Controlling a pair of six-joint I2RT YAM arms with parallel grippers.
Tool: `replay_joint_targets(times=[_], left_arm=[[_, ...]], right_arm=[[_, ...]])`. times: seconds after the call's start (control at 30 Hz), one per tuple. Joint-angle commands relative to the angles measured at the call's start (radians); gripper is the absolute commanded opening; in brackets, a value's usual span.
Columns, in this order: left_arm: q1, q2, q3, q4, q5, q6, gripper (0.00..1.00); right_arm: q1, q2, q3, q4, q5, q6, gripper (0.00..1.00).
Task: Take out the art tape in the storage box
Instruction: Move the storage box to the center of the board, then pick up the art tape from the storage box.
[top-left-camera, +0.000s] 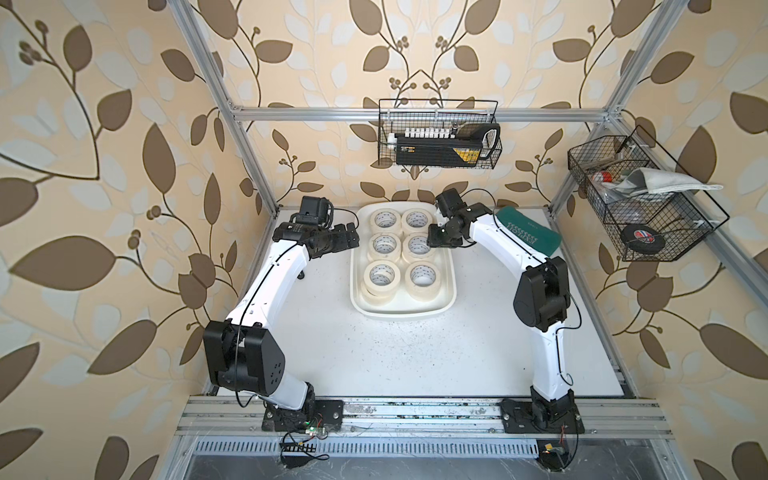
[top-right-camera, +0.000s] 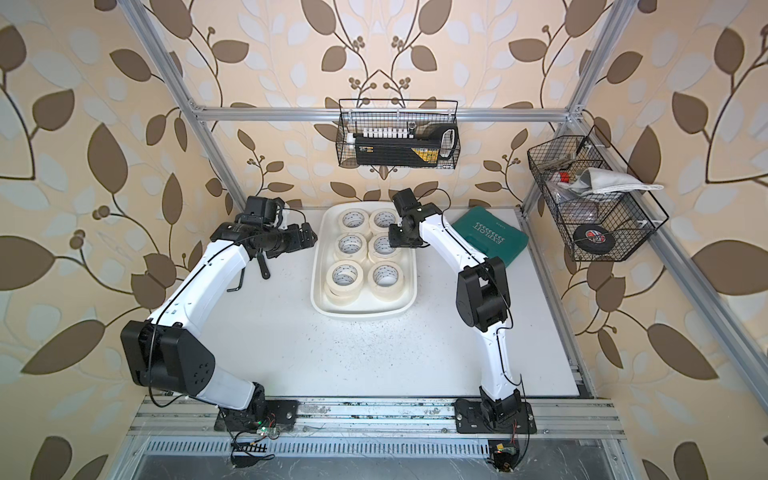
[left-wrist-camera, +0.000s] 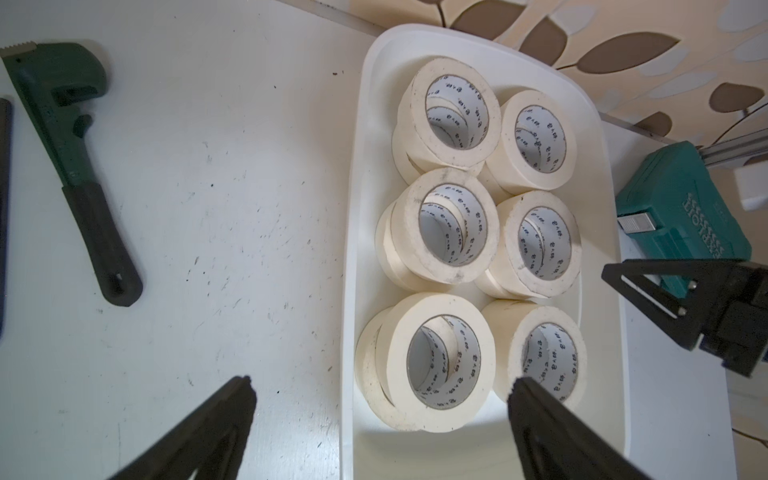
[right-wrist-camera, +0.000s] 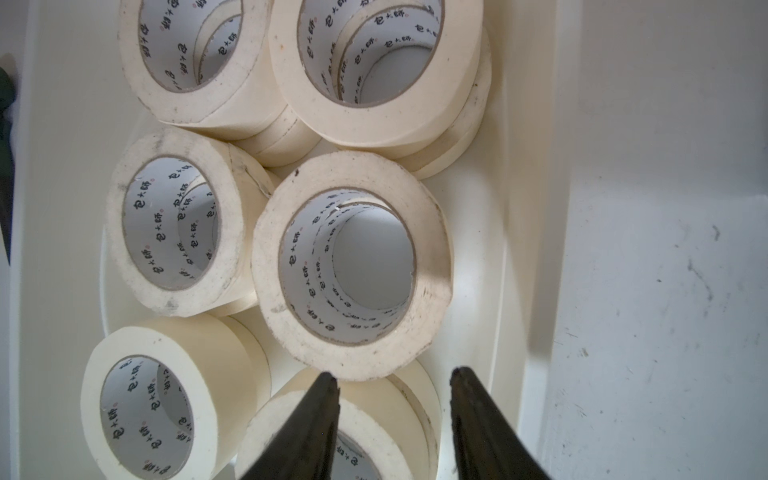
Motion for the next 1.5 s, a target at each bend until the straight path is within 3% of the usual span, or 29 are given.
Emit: replay_joint_targets(times=[0.0, 0.93, 1.03, 1.33, 1.47], left_arm=[[-0.007, -0.083, -0.037, -0.007, 0.023, -0.019, 0.99], [-0.007, -0.146, -0.092, 0.029, 0.136, -0.073, 0.99], [-0.007, -0.143, -0.092, 0.032, 0.143, -0.076, 0.99], [-0.007, -0.135, -0.089, 0.02, 0.145, -0.072, 0.99], [-0.009, -0.134, -0.079, 0.012, 0.154, -0.07, 0.99]], right_arm=[[0.01, 0.043, 0.046, -0.043, 0.05, 0.026, 0.48], [0.007, 0.251, 0.235, -0.08, 0.094, 0.098, 0.48], [0.006, 0.256, 0.236, -0.073, 0.09, 0.101, 0.41], [0.007, 0.2, 0.208, -0.066, 0.127, 0.091, 0.08], [0.008, 0.132, 0.183, -0.07, 0.159, 0.073, 0.04]])
